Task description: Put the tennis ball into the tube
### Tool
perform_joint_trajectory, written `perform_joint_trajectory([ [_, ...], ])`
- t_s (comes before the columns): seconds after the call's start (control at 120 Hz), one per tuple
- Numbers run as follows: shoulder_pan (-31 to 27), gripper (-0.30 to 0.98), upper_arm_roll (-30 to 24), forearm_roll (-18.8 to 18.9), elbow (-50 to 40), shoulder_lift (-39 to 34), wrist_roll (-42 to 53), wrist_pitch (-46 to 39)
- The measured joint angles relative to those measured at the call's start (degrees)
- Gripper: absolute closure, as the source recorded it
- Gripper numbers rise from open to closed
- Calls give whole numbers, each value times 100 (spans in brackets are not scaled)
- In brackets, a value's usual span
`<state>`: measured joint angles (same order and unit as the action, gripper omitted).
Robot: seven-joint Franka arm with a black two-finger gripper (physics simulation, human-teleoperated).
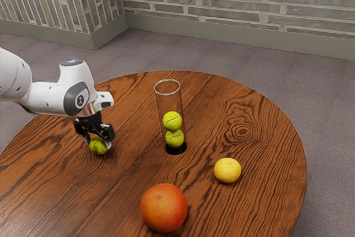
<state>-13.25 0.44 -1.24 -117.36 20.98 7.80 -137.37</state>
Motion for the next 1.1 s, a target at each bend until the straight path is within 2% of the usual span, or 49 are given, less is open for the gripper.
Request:
perform_joint_trajectory([
  [0.167,7,22,0,24,1,70,14,-86],
  [0.417,7,31,-11,53,-12,24,-14,-111],
  [0.508,6,35,-47,65,-47,-298,-48,52],
  [0.675,127,41,-493,-48,20,-1519,-180,718],
  [0.858,509,41,-846,110,1453,-1705,-540,1836],
  [0.983,999,41,-919,369,2330,-1248,-828,2478],
  [1.1,1211,40,-952,574,2885,-793,-1043,2803],
])
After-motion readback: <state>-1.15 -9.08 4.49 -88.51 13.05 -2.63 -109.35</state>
